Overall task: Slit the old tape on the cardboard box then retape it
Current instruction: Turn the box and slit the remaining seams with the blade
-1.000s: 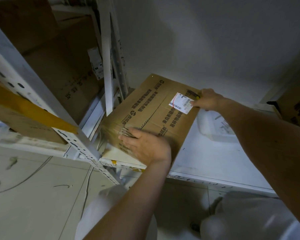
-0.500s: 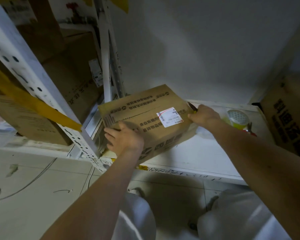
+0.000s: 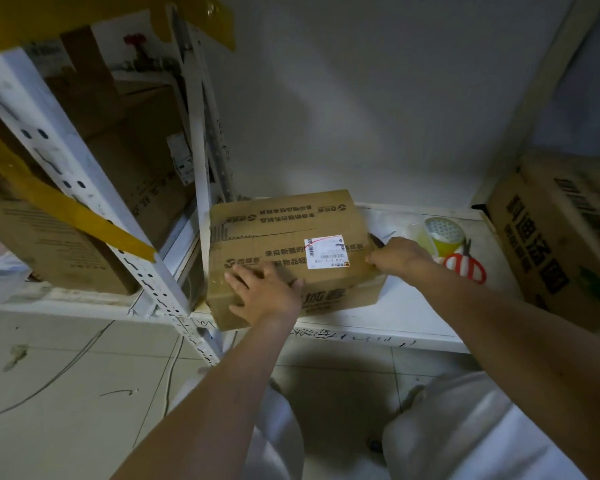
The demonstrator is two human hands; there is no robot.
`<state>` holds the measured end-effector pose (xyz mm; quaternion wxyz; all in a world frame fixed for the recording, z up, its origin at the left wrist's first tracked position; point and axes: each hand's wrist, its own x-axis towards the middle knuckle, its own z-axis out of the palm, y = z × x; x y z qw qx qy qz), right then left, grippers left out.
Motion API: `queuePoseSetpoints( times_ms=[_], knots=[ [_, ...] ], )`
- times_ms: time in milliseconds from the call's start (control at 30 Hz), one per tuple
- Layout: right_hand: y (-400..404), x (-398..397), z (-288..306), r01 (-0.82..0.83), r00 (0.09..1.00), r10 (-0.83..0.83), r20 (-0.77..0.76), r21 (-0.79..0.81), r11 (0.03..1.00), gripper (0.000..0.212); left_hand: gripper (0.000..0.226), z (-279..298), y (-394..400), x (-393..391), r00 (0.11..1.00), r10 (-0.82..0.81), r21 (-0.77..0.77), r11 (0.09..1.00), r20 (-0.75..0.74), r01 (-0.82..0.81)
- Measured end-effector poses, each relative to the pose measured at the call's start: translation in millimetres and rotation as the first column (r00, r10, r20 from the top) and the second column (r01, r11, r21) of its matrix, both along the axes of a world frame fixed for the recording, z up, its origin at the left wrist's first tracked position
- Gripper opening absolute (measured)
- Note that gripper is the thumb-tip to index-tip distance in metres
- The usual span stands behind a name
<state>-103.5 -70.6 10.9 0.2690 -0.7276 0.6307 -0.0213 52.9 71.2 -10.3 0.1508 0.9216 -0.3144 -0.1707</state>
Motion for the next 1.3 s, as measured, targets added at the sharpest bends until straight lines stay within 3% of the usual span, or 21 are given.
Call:
queuePoseSetpoints(
  times_ms=[100, 200, 267, 367, 433, 533, 667, 800, 1067, 1300],
  knots=[
    [4.5, -7.0, -5.2, 0.015, 0.999, -0.018, 0.051, 0.051, 0.999, 0.026, 0.078, -5.6, -1.8, 1.8, 0.994, -0.101, -0.008, 0.995, 0.04, 0.101],
    [1.4, -17.5, -6.8, 0.06, 0.964, -0.116, 0.24, 0.229, 0.972, 0.036, 0.08, -5.6, -4.9, 14.9, 0.987, -0.152, -0.008, 0.988, 0.058, 0.153],
    [-2.4, -26.2, -3.3, 0.08, 0.957, -0.135, 0.257, 0.212, 0.974, 0.039, 0.079, -3.5, -7.0, 25.4, 0.982, -0.182, -0.003, 0.983, 0.054, 0.182],
    [-6.0, -40.2, -3.3, 0.045, 0.993, -0.049, 0.109, 0.035, 0.998, 0.04, 0.081, -1.6, -13.0, 31.5, 0.977, -0.205, 0.06, 0.978, 0.056, 0.202],
    [0.1, -45.1, -2.0, -0.062, 0.998, 0.061, -0.015, -0.05, 0.997, 0.037, 0.087, 1.3, -19.5, 24.9, 0.972, -0.219, 0.159, 0.966, 0.09, 0.203],
    [12.6, -45.7, 0.5, -0.227, 0.97, 0.218, -0.107, -0.083, 0.97, 0.032, 0.086, 4.6, -30.1, 3.1, 0.93, -0.338, 0.247, 0.922, 0.142, 0.297],
    [27.9, -42.6, 6.2, -0.343, 0.92, 0.32, -0.226, -0.071, 0.937, 0.03, 0.076, 3.3, -39.6, -30.1, 0.823, -0.559, 0.215, 0.82, 0.106, 0.53],
    [40.8, -43.5, 13.5, -0.372, 0.891, 0.337, -0.305, -0.062, 0.926, 0.031, 0.074, 2.9, -41.9, -50.4, 0.747, -0.661, 0.24, 0.738, 0.071, 0.631],
    [60.4, -32.3, 25.5, -0.34, 0.87, 0.303, -0.389, -0.031, 0.94, 0.033, 0.076, 7.0, -45.8, -53.5, 0.74, -0.672, 0.307, 0.708, 0.018, 0.636],
    [64.5, -21.6, 21.3, -0.357, 0.848, 0.276, -0.452, -0.104, 0.928, 0.027, 0.078, 4.4, -47.1, -54.9, 0.737, -0.675, 0.327, 0.704, 0.032, 0.63]
  ],
)
